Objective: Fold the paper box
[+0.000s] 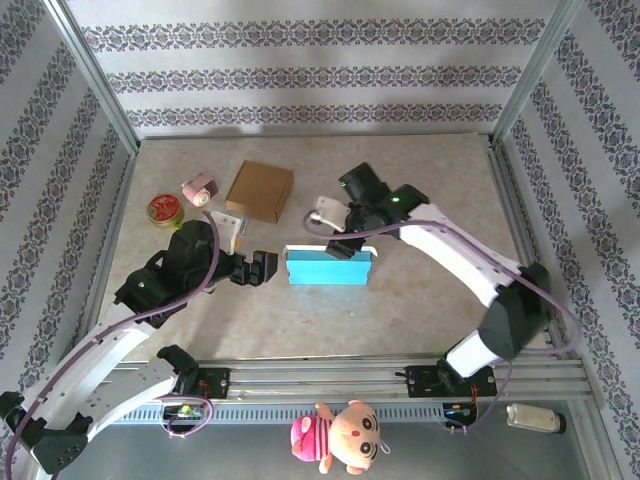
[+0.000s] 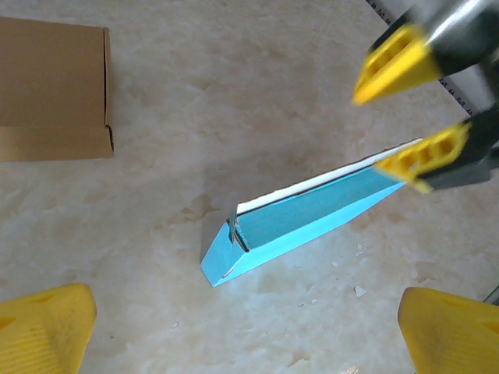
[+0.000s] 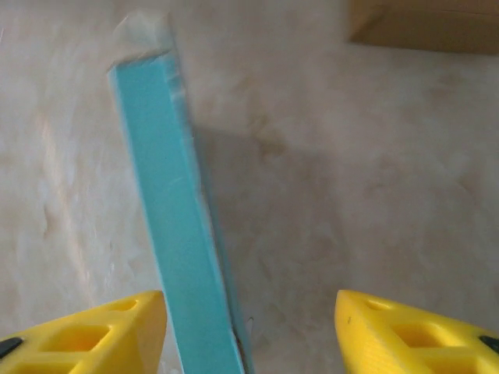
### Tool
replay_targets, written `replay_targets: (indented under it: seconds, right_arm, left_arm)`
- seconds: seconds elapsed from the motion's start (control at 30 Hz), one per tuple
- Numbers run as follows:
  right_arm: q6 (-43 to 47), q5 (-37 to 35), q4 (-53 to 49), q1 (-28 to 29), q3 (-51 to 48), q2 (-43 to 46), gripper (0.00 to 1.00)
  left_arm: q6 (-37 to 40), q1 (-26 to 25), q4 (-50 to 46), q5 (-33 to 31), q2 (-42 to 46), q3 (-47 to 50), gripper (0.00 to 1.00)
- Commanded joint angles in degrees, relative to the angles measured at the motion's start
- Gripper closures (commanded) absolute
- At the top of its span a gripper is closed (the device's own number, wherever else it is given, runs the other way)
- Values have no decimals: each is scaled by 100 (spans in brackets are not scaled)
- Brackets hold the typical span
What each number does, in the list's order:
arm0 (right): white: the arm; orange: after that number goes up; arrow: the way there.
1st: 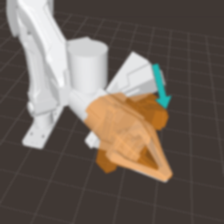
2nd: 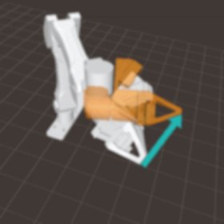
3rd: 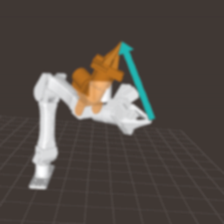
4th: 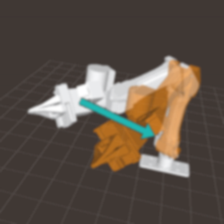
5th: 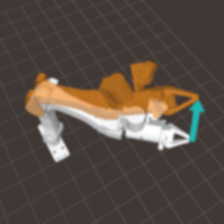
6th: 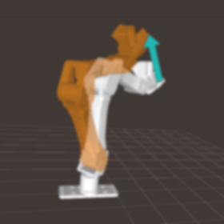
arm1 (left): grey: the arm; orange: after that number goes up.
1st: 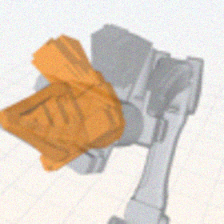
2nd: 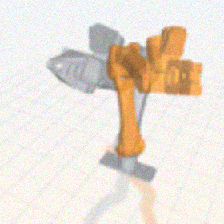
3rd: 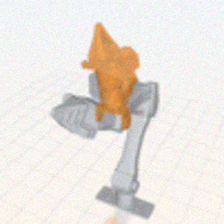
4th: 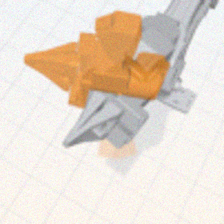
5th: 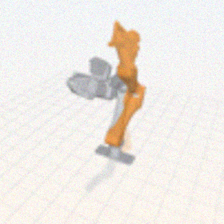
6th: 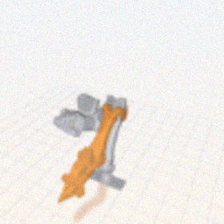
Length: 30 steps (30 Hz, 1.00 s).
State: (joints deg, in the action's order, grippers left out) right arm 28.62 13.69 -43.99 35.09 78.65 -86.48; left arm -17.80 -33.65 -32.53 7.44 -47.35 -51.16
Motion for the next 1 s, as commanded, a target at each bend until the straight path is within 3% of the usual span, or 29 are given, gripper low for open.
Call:
replay_targets:
  seconds: [0.0,0.17,0.3,0.5,0.73,0.97]
  right_arm:
    - [-2155,139,835,-452,-435,592,39]
    - [-4126,549,640,-1307,-1101,1268,39]
    - [-4649,1130,755,-1810,-1926,1783,36]
    - [-4727,1662,966,-2033,-2636,2134,35]
    - [-4455,1776,1092,-2007,-2723,1999,58]
    - [-4193,1746,1277,-1892,-2707,1868,65]
  left_arm:
    - [-370,-37,146,-12,-201,-92,2]
    - [-737,88,170,-23,-500,-105,4]
    - [-905,287,309,216,-634,-16,5]
    - [-1036,536,463,576,-670,136,5]
    - [-1079,627,580,733,-651,220,4]
    - [-1086,658,608,785,-651,253,3]
